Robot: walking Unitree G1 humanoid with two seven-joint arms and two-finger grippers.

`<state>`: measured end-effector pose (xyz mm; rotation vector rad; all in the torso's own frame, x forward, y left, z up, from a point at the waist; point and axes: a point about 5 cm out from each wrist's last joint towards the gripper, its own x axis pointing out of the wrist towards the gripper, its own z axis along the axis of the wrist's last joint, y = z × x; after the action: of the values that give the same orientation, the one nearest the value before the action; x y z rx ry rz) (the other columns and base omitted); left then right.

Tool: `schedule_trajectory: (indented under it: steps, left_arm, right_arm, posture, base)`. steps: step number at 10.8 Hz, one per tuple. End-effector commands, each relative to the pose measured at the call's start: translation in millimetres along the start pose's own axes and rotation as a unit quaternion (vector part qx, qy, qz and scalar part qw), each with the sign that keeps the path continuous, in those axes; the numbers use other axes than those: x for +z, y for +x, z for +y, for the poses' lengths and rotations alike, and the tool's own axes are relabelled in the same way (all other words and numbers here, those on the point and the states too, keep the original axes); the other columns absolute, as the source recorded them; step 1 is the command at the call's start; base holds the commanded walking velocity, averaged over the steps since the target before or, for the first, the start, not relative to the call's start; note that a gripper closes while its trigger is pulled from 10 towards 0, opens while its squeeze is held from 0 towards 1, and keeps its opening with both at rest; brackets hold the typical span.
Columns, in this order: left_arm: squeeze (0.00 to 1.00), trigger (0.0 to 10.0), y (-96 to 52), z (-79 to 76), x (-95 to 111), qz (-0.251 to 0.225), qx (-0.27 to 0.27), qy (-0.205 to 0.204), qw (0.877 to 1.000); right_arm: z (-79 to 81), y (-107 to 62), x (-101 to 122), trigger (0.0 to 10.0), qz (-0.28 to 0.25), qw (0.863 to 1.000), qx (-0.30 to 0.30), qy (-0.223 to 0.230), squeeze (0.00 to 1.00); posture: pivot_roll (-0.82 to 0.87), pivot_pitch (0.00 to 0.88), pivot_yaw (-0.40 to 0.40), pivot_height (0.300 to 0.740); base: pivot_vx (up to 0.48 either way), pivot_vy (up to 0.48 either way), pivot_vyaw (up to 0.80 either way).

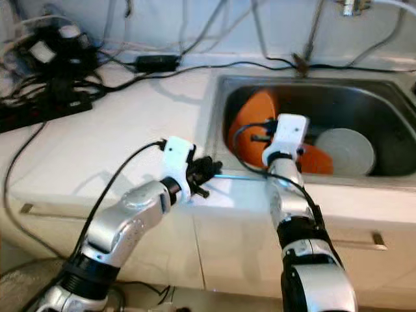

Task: Kitchen organization

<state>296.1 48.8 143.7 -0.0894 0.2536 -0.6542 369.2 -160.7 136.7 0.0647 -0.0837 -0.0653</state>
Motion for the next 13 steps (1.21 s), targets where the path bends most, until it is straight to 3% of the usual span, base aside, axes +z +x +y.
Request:
schedule_trajectory:
  steps: [1,4,6,9,10,13]
  left_arm:
    - [0.0,10.0,-2.0,1.4,-3.3,0.009,0.004,0.002,1.0]
    - [0.0,10.0,-2.6,1.4,-1.8,0.003,0.006,0.002,1.0]
    - [0.0,10.0,-2.9,2.3,-2.4,0.003,0.009,0.001,1.0]
    - [0.0,10.0,-2.8,3.2,-3.4,0.003,0.013,-0.001,1.0]
    - [0.0,10.0,-2.6,4.3,-3.5,0.002,0.016,-0.001,1.0]
    - [0.0,10.0,-2.4,18.5,2.3,-0.045,0.079,0.006,0.996]
  right_arm:
    - [0.9,6.0,14.7,10.0,-0.028,1.0,0.001,-0.001,0.0]
    - [3.3,8.8,13.6,10.0,-0.034,0.999,0.002,-0.013,0.0]
    - [3.3,9.7,13.8,10.0,-0.035,0.999,0.002,-0.01,1.0]
    - [3.4,10.9,15.6,10.0,-0.041,0.999,0.002,-0.011,1.0]
    - [3.5,11.2,16.5,10.0,-0.043,0.999,0.002,-0.017,0.0]
    - [3.0,9.2,26.1,10.0,-0.082,0.996,-0.003,-0.024,0.0]
  posture:
    - [0.14,0.0,0.066,0.74]
    - [0.14,0.0,0.064,0.74]
    - [0.14,0.0,0.063,0.74]
    - [0.14,0.0,0.063,0.74]
    - [0.14,0.0,0.063,0.74]
    - [0.13,0.0,0.063,0.74]
  base:
    - [0.0,0.0,0.0]
    - [0.0,0.0,0.0]
    - [0.0,0.0,0.0]
    - [0.0,0.0,0.0]
    - [0.0,0.0,0.0]
    - [0.0,0.0,0.0]
